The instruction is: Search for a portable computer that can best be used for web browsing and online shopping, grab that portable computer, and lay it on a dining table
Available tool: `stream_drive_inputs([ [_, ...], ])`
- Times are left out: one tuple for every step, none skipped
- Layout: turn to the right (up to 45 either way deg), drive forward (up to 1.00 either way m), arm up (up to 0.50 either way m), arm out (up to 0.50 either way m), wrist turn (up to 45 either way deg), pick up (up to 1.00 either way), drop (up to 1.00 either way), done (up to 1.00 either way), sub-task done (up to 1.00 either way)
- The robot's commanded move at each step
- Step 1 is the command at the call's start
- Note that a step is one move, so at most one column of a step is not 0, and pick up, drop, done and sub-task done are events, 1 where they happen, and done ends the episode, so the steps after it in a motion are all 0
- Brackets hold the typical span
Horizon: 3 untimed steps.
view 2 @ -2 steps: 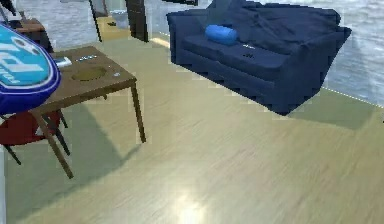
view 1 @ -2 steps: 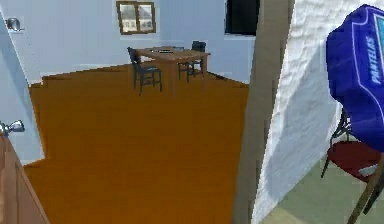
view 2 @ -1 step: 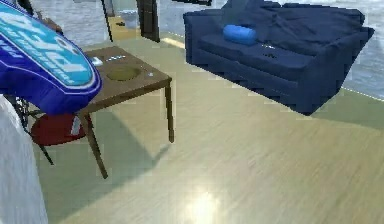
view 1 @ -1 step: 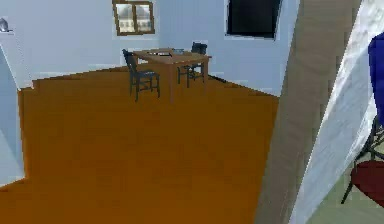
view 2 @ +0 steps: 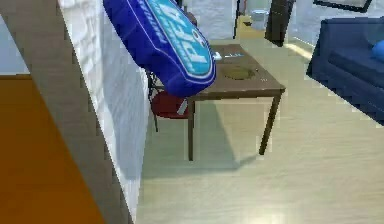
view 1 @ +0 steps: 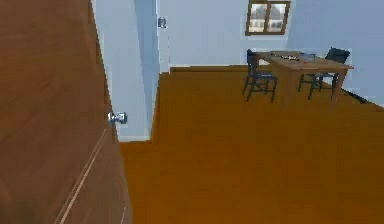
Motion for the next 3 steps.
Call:
stream_drive_inputs([
  [0.0, 0.90, 0.00, 0.00, 0.0, 0.00, 0.00, 0.00, 0.00],
  [0.0, 0.45, 0.00, 0.00, 0.0, 0.00, 0.00, 0.00, 0.00],
  [-45.0, 0.00, 0.00, 0.00, 0.0, 0.00, 0.00, 0.00, 0.00],
])
